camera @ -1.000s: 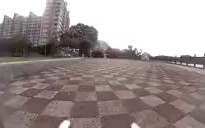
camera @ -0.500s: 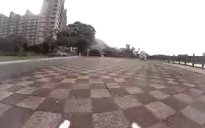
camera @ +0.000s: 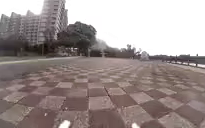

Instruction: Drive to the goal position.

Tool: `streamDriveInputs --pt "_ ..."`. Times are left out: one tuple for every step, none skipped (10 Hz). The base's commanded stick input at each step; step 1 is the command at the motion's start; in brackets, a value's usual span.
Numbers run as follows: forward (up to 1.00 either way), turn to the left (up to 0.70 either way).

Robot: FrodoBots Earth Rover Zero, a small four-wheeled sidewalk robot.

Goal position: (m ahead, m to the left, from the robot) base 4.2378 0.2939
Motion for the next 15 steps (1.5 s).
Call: streamDriveInputs --pt "0.70 0.09" --pt "0.70 0.09" --pt "0.70 0.09" --pt "0.70 0.09" --pt "0.70 -0.17" --pt "0.70 -0.26" --pt "0.70 -0.26" --pt "0.70 -0.26" --pt "0.70 -0.26" --pt "0.70 0.09" --pt "0.70 0.09" --pt "0.70 0.09" --pt "0.70 0.09" --pt "0.70 0.09" --pt "0.70 0.09"
